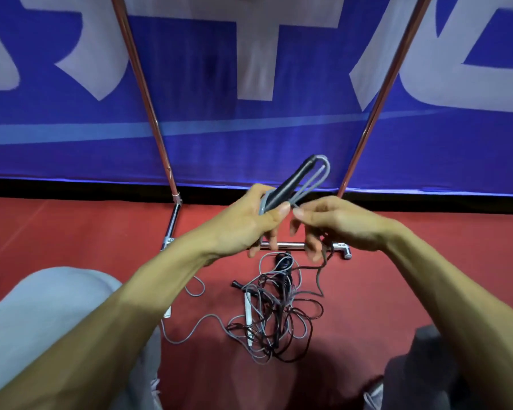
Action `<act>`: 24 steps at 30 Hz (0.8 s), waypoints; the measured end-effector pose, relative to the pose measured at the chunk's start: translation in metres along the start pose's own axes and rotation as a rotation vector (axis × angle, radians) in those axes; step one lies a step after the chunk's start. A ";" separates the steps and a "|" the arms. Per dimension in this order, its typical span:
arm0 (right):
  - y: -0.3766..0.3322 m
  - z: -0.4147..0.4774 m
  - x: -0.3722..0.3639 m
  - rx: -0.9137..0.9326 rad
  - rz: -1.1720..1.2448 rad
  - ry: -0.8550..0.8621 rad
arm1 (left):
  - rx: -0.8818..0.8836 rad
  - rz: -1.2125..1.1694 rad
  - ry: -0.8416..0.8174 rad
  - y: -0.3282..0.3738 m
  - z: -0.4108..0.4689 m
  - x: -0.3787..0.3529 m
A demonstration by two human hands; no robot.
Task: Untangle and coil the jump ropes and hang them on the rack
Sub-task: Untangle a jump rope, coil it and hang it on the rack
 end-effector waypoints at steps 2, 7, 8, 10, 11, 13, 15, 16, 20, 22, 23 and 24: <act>0.007 0.002 -0.008 -0.070 -0.103 -0.028 | 0.094 -0.042 0.097 -0.006 0.000 0.007; 0.000 0.004 -0.022 0.023 -0.642 0.005 | 0.124 0.264 0.306 -0.008 0.002 0.028; -0.009 0.002 -0.024 0.123 -0.807 0.047 | 0.124 0.382 0.342 -0.006 0.002 0.030; -0.028 -0.008 -0.026 0.314 -0.899 0.170 | 0.160 0.524 0.360 -0.004 0.002 0.030; -0.036 -0.013 -0.023 0.395 -0.900 0.243 | 0.181 0.538 0.357 -0.003 0.001 0.028; -0.045 -0.023 -0.017 0.505 -0.895 0.352 | 0.221 0.548 0.339 -0.003 0.002 0.024; -0.049 -0.029 -0.012 0.580 -0.868 0.424 | 0.254 0.584 0.287 -0.008 0.003 0.020; -0.050 -0.030 -0.011 0.602 -0.866 0.453 | 0.255 0.605 0.253 -0.010 0.003 0.018; -0.057 -0.032 0.002 0.679 -0.841 0.525 | 0.199 0.649 0.075 -0.009 0.004 0.006; -0.057 -0.032 0.012 0.612 -0.767 0.540 | 0.204 0.643 -0.090 -0.010 0.002 -0.004; -0.055 -0.032 0.016 0.553 -0.719 0.533 | 0.203 0.654 -0.146 -0.010 0.001 -0.008; -0.051 -0.030 0.017 0.480 -0.670 0.509 | 0.198 0.681 -0.172 -0.012 -0.002 -0.011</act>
Point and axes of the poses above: each hand's wrist, its own z-axis towards the middle knuckle, its own x-axis out of the back of the hand, y = z × x, the point moved 5 cm from there along z, towards the middle knuckle
